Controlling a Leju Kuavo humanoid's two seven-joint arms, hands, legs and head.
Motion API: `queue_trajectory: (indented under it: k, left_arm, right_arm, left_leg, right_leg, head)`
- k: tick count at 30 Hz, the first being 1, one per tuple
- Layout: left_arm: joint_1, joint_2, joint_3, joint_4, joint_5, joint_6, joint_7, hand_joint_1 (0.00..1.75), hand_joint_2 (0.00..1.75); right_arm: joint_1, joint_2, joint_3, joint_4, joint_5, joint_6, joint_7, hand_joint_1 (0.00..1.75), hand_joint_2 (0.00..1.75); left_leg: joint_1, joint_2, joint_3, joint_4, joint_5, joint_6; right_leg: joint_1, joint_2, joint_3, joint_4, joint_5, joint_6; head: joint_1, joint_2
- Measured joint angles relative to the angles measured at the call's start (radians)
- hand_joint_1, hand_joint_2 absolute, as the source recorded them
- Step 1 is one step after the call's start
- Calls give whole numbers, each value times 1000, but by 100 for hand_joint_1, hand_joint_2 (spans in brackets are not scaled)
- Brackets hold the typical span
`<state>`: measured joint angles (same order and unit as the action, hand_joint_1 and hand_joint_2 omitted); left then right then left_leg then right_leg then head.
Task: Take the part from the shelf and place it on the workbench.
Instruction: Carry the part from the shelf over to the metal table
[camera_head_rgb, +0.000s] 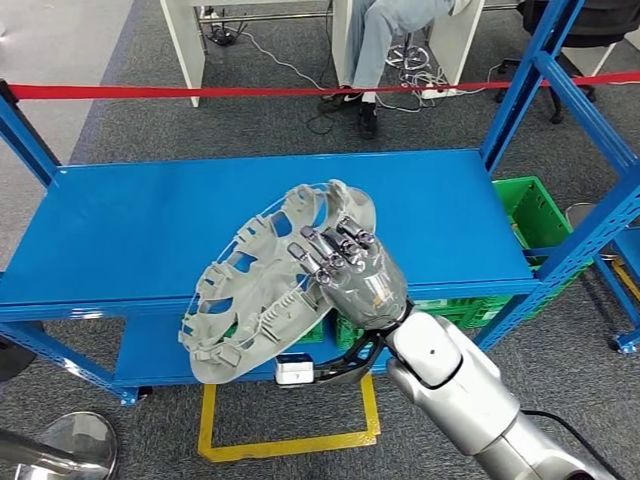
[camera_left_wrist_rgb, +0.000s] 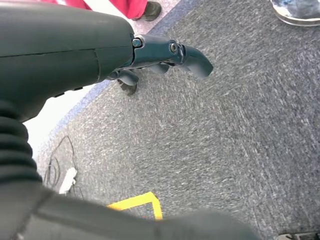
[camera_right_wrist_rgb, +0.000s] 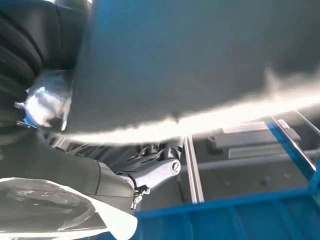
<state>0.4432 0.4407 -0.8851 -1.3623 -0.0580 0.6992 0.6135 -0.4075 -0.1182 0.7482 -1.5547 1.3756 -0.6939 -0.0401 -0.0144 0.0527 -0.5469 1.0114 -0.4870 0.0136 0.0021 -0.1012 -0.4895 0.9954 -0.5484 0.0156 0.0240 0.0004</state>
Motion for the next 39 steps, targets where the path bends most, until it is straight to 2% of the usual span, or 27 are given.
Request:
queue_trajectory:
  k: [11,30,39]
  left_arm:
    - [-7,15,-16,-2,-11,0,-12,0,175]
    - [-10,22,-24,-6,-9,0,-14,0,175]
    - [-10,30,-24,-6,-2,0,-58,0,175]
  right_arm:
    - [-12,-38,38,-64,-33,0,-2,175,175]
    - [-30,-58,60,-152,-57,0,-3,175,175]
    - [-32,-65,60,-183,-56,1,-6,175,175]
  left_leg:
    - [0,0,0,0,0,0]
    - [0,0,0,0,0,0]
    - [0,0,0,0,0,0]
  right_leg:
    - [0,0,0,0,0,0]
    - [0,0,0,0,0,0]
    - [0,0,0,0,0,0]
  head:
    - [0,0]
    - [0,0]
    - [0,0]
